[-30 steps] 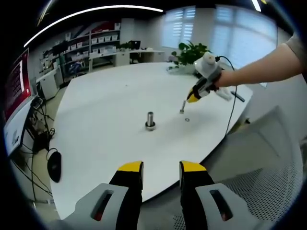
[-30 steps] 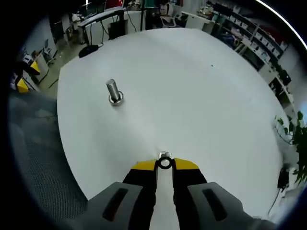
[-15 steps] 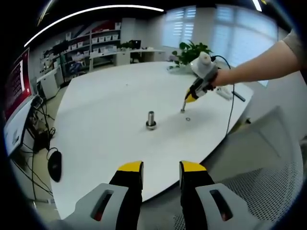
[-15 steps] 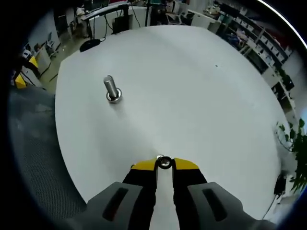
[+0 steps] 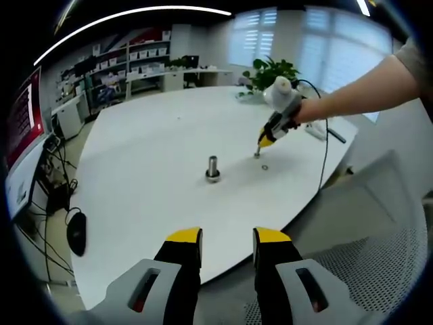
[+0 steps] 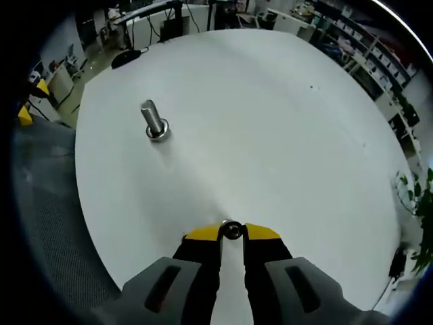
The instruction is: Place the washer onto the threaded stud by aligning its center hole with the stud, sliding it down to the base, and recovering from edge contact or off-axis alignment until the washer reaches the visible bottom stop.
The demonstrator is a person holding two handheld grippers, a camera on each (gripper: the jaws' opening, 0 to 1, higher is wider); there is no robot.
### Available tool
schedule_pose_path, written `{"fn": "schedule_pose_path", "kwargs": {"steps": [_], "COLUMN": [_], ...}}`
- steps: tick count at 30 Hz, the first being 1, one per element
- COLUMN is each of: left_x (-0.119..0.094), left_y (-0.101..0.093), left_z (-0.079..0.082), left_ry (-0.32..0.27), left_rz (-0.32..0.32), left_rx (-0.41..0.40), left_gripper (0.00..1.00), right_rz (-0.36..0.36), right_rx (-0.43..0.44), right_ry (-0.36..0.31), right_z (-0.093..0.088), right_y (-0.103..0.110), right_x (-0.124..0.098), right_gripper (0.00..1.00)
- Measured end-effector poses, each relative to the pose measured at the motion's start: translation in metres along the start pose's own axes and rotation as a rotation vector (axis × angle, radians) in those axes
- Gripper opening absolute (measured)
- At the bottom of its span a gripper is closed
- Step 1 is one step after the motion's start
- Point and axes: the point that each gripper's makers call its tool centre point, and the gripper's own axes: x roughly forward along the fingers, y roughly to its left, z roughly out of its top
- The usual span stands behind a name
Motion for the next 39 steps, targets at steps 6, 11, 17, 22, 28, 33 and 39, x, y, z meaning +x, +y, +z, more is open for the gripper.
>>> {"fn": "schedule_pose_path", "kwargs": {"steps": [6,11,17,22,28,33,39], "left_x": [0.001,0.001,0.002,0.002,0.002,0.002,0.002], "left_y": [0.0,0.0,0.0,0.0,-0.001,-0.001,-0.002], "left_z": [-0.003,-0.004,-0.006,-0.006,-0.008,-0.007,-0.005], "left_ry": [0.016,0.023,0.033,0.035,0.043,0.038,0.032], "left_rz": [0.001,0.004,0.003,0.003,-0.001,-0.002,-0.008], "left_rx": [0.003,-0.003,0.001,0.001,0.004,0.004,0.009], "left_gripper": [0.28,0.28,0.28,0.28,0.28,0.28,0.28], "right_rz": [0.015,0.03,0.028,0.024,0.018,0.007,0.008], "right_rx": [0.019,0.02,0.041,0.048,0.066,0.092,0.126], "right_ry": [0.029,0.045,0.046,0.03,0.019,0.014,0.027], "right_z": [-0.008,-0.014,-0.018,-0.015,-0.018,-0.027,-0.045], "right_y": [0.003,0.005,0.005,0.008,0.008,0.005,0.009], "right_x": [0.018,0.028,0.03,0.024,0.016,0.007,0.003], "right_gripper": [0.14,0.1,0.11,0.16,0.18,0.21,0.21]}}
